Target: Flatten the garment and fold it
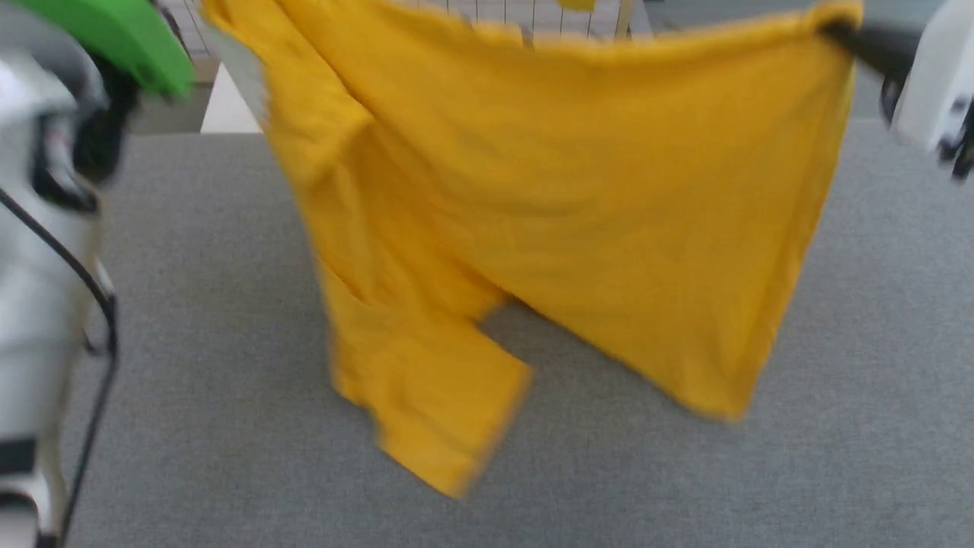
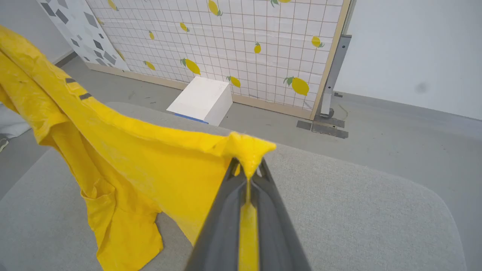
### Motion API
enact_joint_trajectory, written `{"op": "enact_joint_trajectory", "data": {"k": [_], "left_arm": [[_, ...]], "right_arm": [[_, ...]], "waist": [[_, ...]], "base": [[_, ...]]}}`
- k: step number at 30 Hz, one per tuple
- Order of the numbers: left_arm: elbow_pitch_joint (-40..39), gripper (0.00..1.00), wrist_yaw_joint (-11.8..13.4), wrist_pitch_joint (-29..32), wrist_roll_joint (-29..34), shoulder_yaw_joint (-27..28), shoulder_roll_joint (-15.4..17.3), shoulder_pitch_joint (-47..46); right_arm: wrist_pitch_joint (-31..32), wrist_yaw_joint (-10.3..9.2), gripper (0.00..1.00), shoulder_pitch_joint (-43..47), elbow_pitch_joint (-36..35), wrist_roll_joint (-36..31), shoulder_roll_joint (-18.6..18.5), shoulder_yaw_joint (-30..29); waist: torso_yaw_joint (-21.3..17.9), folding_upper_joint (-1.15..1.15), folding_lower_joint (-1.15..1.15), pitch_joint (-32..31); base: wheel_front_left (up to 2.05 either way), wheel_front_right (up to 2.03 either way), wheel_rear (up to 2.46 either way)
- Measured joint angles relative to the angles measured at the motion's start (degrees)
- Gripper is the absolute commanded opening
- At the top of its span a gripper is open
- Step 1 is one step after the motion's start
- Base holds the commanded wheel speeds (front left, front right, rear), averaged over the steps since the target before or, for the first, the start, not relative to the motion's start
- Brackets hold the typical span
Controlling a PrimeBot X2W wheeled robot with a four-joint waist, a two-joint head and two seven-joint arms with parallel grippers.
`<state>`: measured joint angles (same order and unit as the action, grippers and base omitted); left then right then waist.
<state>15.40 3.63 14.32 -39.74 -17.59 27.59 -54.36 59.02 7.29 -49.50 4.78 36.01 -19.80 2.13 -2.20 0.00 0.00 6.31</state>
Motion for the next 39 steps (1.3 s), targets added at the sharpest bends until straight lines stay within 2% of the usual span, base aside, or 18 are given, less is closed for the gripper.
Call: {"op": "enact_joint_trajectory", "data": {"k": [6, 9, 15, 21, 27, 31, 35, 39], "left_arm": [[6.58, 0.00, 2.16, 1.10, 3.67, 0.49, 0.73, -17.63], [9.65, 0.00, 3.42, -0.76, 6.82, 0.48, 0.88, -26.16], [12.56, 0.00, 6.66, -9.66, 10.55, 2.47, 1.11, -38.36], [16.01, 0.00, 7.42, -16.53, 12.03, 3.23, -0.29, -43.13], [20.34, 0.00, 4.81, -19.67, 10.00, 3.26, -2.65, -42.72], [22.73, 0.00, 1.53, -21.58, 8.79, 2.37, -3.78, -39.47], [24.48, 0.00, -2.21, -23.71, 7.33, 1.65, -4.16, -32.51], [24.96, 0.00, -4.82, -26.21, 5.43, 1.13, -5.02, -24.07]], "right_arm": [[-3.96, 0.00, 0.00, -17.09, 8.04, -4.98, 1.53, 1.89], [-9.50, 0.00, 0.00, -25.42, 13.08, -8.13, 4.22, 0.12], [-19.51, 0.00, 0.00, -37.13, 21.32, -14.41, 8.47, -2.97], [-27.29, 0.00, 0.00, -42.23, 26.91, -18.59, 10.00, -5.12], [-29.32, 0.00, 0.00, -42.50, 30.45, -18.27, 9.54, -4.48], [-30.27, 0.00, 0.00, -39.78, 30.74, -14.60, 7.87, -1.49], [-33.17, 0.00, 0.00, -31.95, 29.77, -9.55, 4.90, 1.97], [-36.57, 0.00, 0.00, -21.22, 27.32, -4.02, 1.49, 4.13]], "waist": [[-0.50, 0.00, 0.01, 5.74], [-1.05, 0.00, 0.01, 9.23], [-2.38, 0.00, 0.01, 15.63], [-3.35, 0.00, 0.02, 21.25], [-3.05, 0.00, 0.02, 25.56], [-1.63, 0.00, 0.02, 26.72], [-0.34, 0.00, 0.02, 25.96], [0.69, 0.00, 0.02, 23.29]], "base": [[0.00, 0.00, 0.00], [0.00, 0.00, 0.00], [0.00, 0.00, 0.00], [0.00, 0.00, 0.00], [0.00, 0.00, 0.00], [0.00, 0.00, 0.00], [0.00, 0.00, 0.00], [0.00, 0.00, 0.00]]}}
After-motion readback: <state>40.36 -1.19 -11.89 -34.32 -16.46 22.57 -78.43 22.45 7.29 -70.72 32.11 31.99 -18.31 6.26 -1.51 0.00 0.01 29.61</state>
